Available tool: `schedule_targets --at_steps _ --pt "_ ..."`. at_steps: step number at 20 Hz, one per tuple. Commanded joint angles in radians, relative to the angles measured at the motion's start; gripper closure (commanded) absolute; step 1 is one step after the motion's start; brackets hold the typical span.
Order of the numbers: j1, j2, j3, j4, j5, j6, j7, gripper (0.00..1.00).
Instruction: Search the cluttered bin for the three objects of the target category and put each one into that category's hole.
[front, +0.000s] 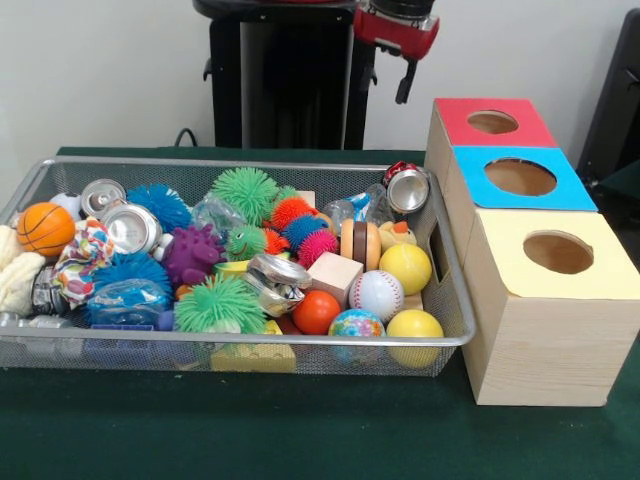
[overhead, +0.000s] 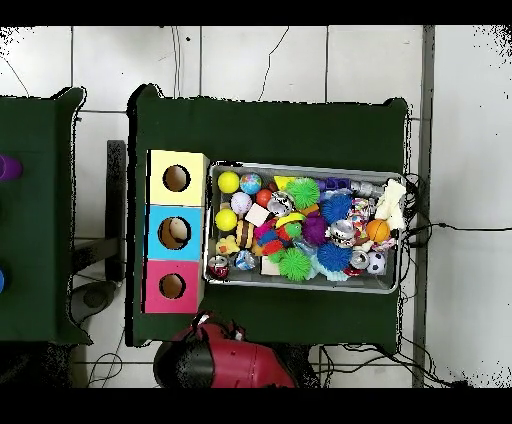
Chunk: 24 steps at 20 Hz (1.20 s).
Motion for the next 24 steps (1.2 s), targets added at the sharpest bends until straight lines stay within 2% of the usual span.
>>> schedule_targets --at_steps 1,5,19,21,24 --pt "0.005 0.083 0.003 -0.06 0.094 -0.096 0.254 0.0" --pt "0.023 0.079 -0.024 -0.072 0.131 -0.084 0.252 0.0" --pt "0.083 0.155 -0.073 -0.12 0.271 -0.106 0.267 0.0" --pt "0.081 0.152 -0.077 -0.122 0.292 -0.079 0.265 0.0" --pt "0.107 0.141 -0.125 -0.132 0.319 -0.019 0.264 0.0"
